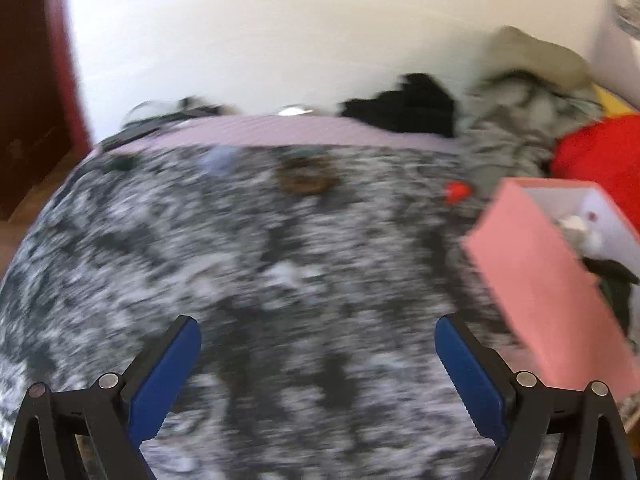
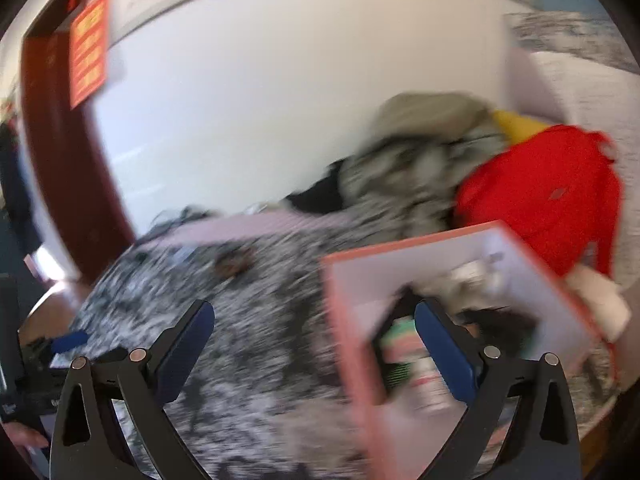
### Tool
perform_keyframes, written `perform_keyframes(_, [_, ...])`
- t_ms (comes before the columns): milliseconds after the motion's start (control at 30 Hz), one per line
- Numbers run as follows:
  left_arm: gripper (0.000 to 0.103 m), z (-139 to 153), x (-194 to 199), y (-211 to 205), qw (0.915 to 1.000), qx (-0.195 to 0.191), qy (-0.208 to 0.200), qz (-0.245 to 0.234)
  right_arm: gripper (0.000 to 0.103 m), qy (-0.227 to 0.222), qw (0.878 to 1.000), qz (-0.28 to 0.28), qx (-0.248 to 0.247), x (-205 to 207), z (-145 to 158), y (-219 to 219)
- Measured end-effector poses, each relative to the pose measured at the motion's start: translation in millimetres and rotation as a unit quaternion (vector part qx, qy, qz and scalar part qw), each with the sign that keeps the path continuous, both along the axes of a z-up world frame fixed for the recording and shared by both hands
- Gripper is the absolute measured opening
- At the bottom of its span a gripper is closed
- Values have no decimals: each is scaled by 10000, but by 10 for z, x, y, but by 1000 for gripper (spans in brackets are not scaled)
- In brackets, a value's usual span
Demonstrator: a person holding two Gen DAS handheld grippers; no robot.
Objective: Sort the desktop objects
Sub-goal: 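Grasp the clear case with the left tool while the right tool grasps the bead bracelet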
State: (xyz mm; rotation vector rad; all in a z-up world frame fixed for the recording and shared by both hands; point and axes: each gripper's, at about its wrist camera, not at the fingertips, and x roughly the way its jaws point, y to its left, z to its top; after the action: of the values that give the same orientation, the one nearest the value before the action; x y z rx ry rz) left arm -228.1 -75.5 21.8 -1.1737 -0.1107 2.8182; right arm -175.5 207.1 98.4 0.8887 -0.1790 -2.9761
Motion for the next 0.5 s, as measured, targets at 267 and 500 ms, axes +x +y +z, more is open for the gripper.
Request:
perform_keyframes(267, [98,-410,-805,-689,9984,-77,-292,483,102,-861,9936,692,-244,-1032,-768,-1099])
perform_keyframes(500, [98,-735,-2085,-678,9983,-136,-507,268,102,-1193,9909,621,-29,-2228,-1302,-1394])
